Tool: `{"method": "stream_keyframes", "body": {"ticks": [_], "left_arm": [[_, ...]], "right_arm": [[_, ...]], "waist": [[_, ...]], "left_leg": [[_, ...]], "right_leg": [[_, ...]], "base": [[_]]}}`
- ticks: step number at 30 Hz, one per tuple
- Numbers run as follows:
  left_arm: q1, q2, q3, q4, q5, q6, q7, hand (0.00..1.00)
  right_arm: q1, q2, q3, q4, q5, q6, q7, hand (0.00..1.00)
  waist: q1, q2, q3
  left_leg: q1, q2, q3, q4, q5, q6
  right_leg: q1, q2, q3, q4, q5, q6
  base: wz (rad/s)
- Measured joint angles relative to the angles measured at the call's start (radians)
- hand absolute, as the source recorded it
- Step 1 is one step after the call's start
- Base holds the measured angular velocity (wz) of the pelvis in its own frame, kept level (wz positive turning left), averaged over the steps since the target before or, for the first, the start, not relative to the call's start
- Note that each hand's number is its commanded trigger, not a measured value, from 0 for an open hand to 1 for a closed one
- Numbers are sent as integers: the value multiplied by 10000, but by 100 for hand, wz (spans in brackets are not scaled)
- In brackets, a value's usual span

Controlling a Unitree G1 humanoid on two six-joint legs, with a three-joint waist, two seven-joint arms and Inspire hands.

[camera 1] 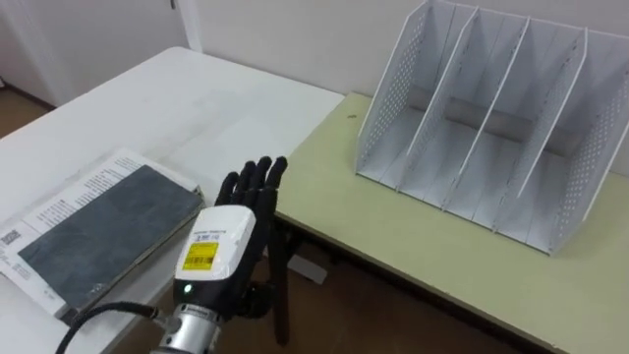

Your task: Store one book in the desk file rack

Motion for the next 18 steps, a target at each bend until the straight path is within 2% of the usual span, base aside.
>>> {"method": "stream_keyframes", "body": {"ticks": [5, 7, 12, 14, 18], "left_arm": [[-2, 181, 382, -633, 12, -14, 270, 0], [2, 195, 626, -659, 13, 24, 262, 0], [8, 195, 725, -644, 96, 200, 259, 0], [15, 195, 827, -544, 96, 215, 256, 0], [55, 194, 1029, -126, 100, 472, 235, 0]], "right_arm": [[99, -12, -1, 8, 78, 10, -112, 0], [127, -44, -8, 20, 90, 25, -168, 0], [177, -132, -24, 35, 268, 144, -157, 0], [182, -151, -27, 82, 372, 192, -159, 0], [198, -282, -32, 88, 425, 230, -156, 0]], "waist": [[149, 32, -11], [240, 108, -23], [301, 291, -67], [324, 337, -51], [355, 470, -6]], "left_leg": [[-1, 7, -42, 66, 0, 0], [-4, 9, -65, 95, -1, 1], [-10, 3, -198, 138, -2, 3], [-4, 10, -225, 150, -1, 3], [-21, 14, -227, 167, -1, 0]], "right_leg": [[10, -6, -31, 79, 4, 0], [18, -12, -61, 99, 10, -4], [63, -9, -166, 99, 52, -12], [126, 4, -168, 99, 55, -17], [140, 12, -177, 97, 59, -25]], "base": [[2], [0], [6], [3], [0]]}}
